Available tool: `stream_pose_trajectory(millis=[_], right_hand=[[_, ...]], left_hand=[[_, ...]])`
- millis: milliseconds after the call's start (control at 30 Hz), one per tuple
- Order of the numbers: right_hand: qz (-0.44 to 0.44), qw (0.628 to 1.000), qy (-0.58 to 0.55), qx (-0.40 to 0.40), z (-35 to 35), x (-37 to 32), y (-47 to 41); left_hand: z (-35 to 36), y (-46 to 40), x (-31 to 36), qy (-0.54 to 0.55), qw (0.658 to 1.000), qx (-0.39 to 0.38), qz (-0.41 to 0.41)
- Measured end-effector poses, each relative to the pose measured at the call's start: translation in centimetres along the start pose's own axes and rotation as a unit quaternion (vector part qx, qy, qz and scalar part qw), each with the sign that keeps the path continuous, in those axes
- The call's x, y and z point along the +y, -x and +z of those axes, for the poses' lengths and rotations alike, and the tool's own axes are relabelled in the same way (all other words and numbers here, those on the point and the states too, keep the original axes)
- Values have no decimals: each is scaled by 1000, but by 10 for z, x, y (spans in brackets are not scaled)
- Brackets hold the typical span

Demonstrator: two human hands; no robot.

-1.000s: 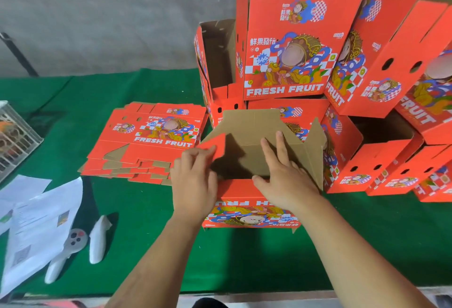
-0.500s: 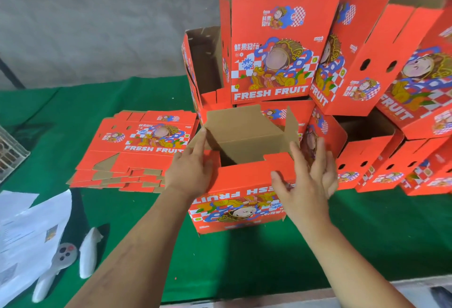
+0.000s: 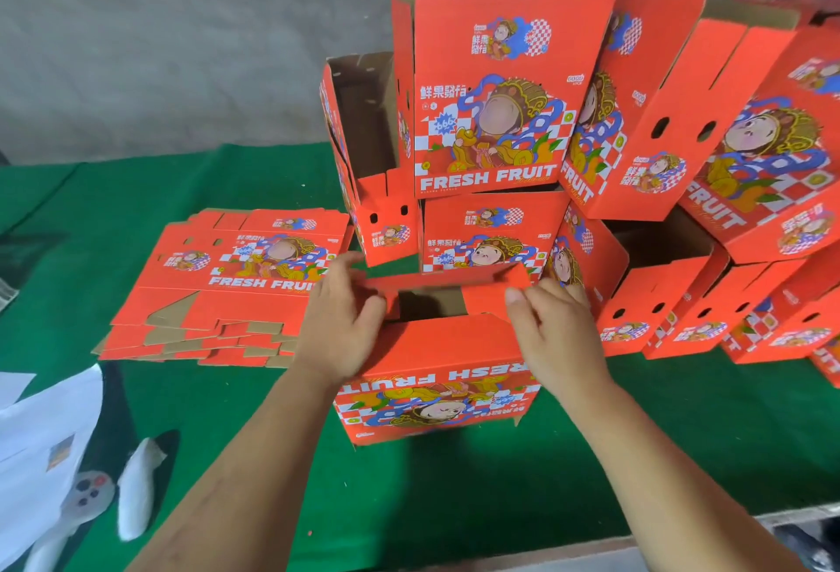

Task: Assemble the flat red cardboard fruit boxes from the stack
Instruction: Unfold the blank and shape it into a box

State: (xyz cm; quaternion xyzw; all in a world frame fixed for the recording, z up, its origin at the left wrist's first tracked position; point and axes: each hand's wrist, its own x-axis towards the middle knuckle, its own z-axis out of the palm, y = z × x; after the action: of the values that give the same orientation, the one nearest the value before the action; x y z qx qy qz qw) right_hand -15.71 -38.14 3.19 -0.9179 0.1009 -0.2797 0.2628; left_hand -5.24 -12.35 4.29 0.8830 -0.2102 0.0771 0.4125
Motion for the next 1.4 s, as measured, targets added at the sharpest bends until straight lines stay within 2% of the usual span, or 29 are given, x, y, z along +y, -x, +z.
stream_pose_trajectory(millis=[67,133,200,333,400,467,533,633,700,733,767,800,833,867,933,967,1033,1100,1133,1233,1300,1400], right_hand=[[78,994,-81,5,2,-7,-15],[157,979,-128,-21,11,-10,-22],[159,979,-90,-92,17,-5,-21],[140,960,-36,-238,11,-1,-28],[152,953,14,-262,15,-4,-32],[161,944,102,-270,19,-12,-33],[156,945,118,-262,20,-14,-32],[193,952,26,-237,14,-10,-30],[243,943,-70,-215,10,-8,-32],[254,939,-102,-210,7,-7,-30],[263,934,-125,-206,4,-3,-29],[277,925,-159,-208,0,2,-25],[297,905,-212,-219,-4,3,-24],[324,879,-268,-223,-5,0,-26],[374,846,-332,-186,-5,-5,-36],[367,839,-366,-167,-10,0,-37],[395,795,-433,-155,-15,7,-43],[462,723,-467,-215,-17,7,-42],[468,696,-481,-254,-20,14,-32],[456,651,-525,-305,-22,39,-9],[426,638,-556,-321,-23,48,0],[360,674,-550,-338,-20,60,12]], left_hand=[[-3,2,-3,7,1000,-10,-10],[-5,2,-5,44,997,-40,-39],[-5,4,-4,50,992,-85,-75],[1,4,1,-130,989,-51,-46],[5,2,7,-186,976,-62,-96],[7,0,12,-255,946,-115,-164],[8,-1,14,-261,942,-138,-159],[0,0,11,-90,986,-74,-121],[-4,3,6,71,979,-23,-189],[-7,6,8,162,952,-27,-256],[-8,9,11,275,901,-45,-333],[-10,12,15,389,830,-62,-394],[-11,14,16,444,786,-36,-429],[-14,17,14,455,773,-6,-441],[-16,23,11,388,807,47,-443],[-16,27,11,370,820,69,-431],[-18,35,17,410,816,78,-401],[-20,39,22,433,823,62,-362],[-22,42,28,435,834,53,-335],[-24,52,24,487,835,42,-254],[-27,58,18,518,822,-8,-238],[-21,61,10,503,781,-100,-357]])
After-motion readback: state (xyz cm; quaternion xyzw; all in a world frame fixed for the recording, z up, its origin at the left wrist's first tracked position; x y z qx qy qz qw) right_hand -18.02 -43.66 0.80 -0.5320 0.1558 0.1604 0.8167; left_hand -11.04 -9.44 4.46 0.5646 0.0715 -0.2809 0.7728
